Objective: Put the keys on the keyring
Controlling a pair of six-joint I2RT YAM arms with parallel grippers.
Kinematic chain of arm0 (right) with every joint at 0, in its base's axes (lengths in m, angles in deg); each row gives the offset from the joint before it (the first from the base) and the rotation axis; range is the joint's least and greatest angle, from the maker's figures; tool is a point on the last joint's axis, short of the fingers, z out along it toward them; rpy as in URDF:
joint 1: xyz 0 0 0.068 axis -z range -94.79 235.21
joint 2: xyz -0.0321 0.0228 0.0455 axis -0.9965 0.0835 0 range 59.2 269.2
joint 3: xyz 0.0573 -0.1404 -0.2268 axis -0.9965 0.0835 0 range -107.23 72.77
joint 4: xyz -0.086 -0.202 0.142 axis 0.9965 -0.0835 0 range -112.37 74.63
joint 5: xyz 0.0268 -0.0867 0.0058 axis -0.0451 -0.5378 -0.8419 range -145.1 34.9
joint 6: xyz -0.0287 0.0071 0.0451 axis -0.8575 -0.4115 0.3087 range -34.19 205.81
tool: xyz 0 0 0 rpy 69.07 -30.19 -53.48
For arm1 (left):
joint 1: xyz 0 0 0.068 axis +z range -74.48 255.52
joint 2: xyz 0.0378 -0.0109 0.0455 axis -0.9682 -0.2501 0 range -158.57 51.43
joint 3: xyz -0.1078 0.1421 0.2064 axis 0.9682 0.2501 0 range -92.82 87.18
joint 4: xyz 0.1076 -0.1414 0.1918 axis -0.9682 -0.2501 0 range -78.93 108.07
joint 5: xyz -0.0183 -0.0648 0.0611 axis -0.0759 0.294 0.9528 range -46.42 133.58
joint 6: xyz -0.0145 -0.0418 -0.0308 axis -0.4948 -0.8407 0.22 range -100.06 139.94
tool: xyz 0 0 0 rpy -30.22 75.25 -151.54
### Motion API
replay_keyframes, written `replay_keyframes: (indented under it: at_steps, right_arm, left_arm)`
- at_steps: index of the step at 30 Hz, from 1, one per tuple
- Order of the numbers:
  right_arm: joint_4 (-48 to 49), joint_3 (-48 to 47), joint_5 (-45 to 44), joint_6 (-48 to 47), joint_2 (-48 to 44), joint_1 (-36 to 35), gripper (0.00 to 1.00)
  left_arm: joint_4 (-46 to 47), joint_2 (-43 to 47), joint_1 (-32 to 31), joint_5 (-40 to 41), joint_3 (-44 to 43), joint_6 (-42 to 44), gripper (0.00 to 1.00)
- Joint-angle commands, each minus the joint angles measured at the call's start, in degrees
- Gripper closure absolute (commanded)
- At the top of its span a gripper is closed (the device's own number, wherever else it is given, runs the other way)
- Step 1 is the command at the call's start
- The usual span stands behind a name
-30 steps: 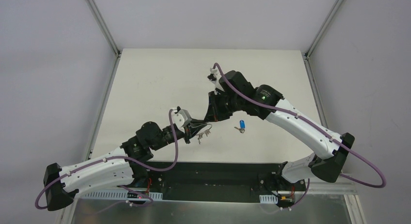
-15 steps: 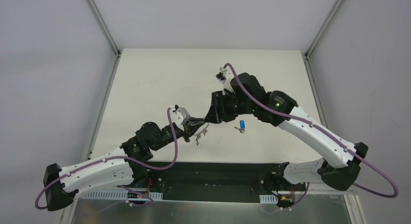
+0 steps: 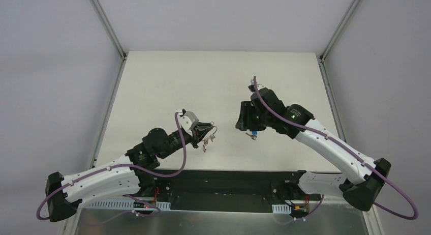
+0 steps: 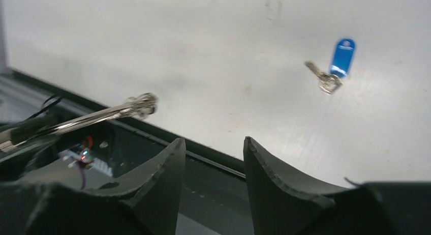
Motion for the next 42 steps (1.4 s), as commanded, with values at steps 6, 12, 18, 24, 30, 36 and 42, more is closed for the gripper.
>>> replay_keyframes:
  at_steps: [6,12,18,24,30,36,42]
  right_arm:
    - [1.37,13.03,-13.76,5.94,1.78,3.17,0.51]
    - [3.8,16.41,-17.16,6.08,6.73,5.1,0.52]
    - [6.56,18.41,-17.08,6.94,12.29,8.57,0.59]
    - [9.32,18.47,-15.97,6.23,15.5,10.34,0.63]
    - [11.1,18.3,-16.29,4.91,18.8,11.85,0.68]
    - [12.04,17.69,-14.81,3.73,21.07,12.45,0.72]
    - [12.22,17.15,-14.24,3.14,22.33,12.86,0.76]
  left_arm:
    - [0.32,2.55,-0.09,1.52,0.15,-1.59,1.0]
    - [0.14,2.78,-0.07,1.04,0.24,-1.76,1.0]
    - [-0.1,3.34,-0.12,1.13,0.41,-1.65,1.0]
    - [-0.15,2.83,0.0,0.91,0.33,-1.4,1.0]
    - [-0.17,2.72,0.0,1.11,0.41,-1.25,1.0]
    - [-0.2,2.36,-0.01,1.02,0.26,-1.07,1.0]
    - [-0.25,2.13,0.0,1.3,0.33,-0.89,1.0]
